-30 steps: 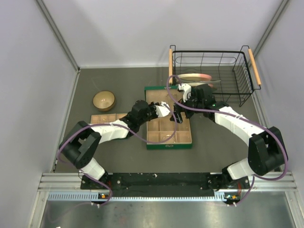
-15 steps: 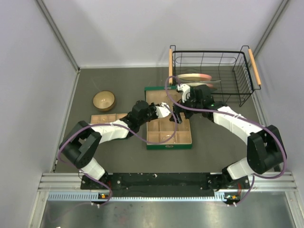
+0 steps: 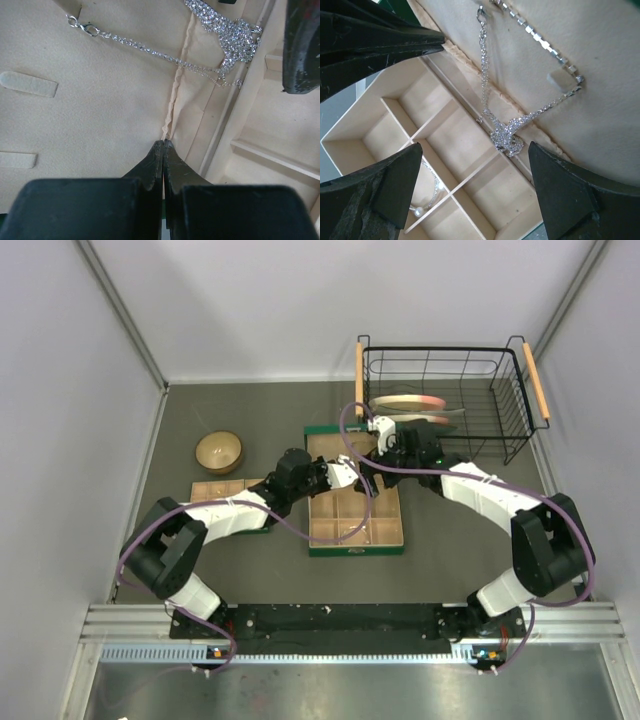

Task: Organize the mixed jewelry

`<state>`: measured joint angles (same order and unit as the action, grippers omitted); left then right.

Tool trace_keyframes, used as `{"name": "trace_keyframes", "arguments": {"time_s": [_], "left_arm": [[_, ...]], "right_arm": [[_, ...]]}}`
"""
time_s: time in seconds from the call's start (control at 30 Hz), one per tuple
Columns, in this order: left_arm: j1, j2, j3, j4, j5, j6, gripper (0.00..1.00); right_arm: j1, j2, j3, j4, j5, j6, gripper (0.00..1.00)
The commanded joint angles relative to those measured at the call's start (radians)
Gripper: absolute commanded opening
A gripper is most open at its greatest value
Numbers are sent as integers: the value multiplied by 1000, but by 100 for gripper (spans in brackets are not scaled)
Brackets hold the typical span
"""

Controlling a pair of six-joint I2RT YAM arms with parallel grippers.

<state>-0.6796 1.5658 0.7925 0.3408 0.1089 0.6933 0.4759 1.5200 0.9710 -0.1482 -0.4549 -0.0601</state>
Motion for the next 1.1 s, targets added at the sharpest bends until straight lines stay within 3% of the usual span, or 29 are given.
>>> {"name": "trace_keyframes", "arguments": {"time_s": [0.0,0.47,0.77,0.97,1.07], "left_arm": [[-1,-30,33,-45,52,-23,0],[-1,-44,42,-65,64,-34,0],[-1,-41,56,-79,72,-49,0],[-2,-46,54,-80,72,-54,0],[-1,-46,54,-80,75,-58,0]], "right_arm": [[12,-1,66,85,56,-6,87],[70,2,66,127,182,-4,68],[125,-14,35,168,330,-10,50],[130,-12,35,173,381,-3,32],[136,-12,37,176,401,-3,29]]}}
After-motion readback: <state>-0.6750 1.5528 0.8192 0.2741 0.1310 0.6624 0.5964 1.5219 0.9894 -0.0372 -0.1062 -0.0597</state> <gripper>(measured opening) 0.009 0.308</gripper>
